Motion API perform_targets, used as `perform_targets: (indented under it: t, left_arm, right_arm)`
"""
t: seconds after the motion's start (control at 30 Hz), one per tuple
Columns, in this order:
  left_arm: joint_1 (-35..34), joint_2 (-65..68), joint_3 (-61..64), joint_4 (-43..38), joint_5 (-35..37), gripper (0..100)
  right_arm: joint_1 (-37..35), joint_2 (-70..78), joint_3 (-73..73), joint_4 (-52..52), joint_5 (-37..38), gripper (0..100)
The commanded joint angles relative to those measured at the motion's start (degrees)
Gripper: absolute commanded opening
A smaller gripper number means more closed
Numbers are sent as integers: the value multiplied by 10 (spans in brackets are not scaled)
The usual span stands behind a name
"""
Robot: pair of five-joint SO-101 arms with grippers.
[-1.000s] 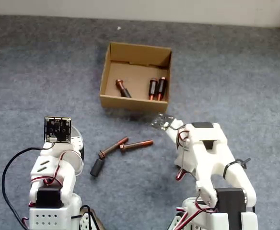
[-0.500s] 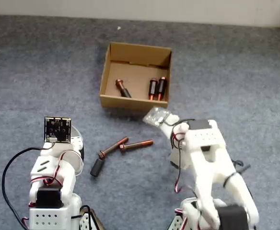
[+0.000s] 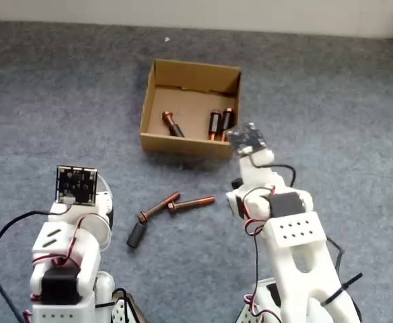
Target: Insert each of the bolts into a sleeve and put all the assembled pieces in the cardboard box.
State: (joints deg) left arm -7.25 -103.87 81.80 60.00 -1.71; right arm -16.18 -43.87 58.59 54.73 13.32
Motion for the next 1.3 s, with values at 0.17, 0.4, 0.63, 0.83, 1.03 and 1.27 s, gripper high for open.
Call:
perform_targets:
  t: [0.17,0.4,0.63,0.83,1.03,1.27]
  left_arm:
    - [108,82,-149,69,-17,61]
    - [175,330,-255,79,-74,66]
    - [195,529,-287,82,-92,184]
    - [214,641,-288,68,-141,185]
    - [246,730,-287,18,-141,185]
    - [205,851,-331,-17,-141,140]
  right_arm:
    - [63,-18,58,-127,-96,5]
    - [91,-17,58,-136,-106,5]
    - [118,-14,59,-152,-105,5]
    - [119,-14,59,-152,-105,5]
    - [119,-13,59,-152,-104,5]
    - [119,-14,73,-161,-101,5]
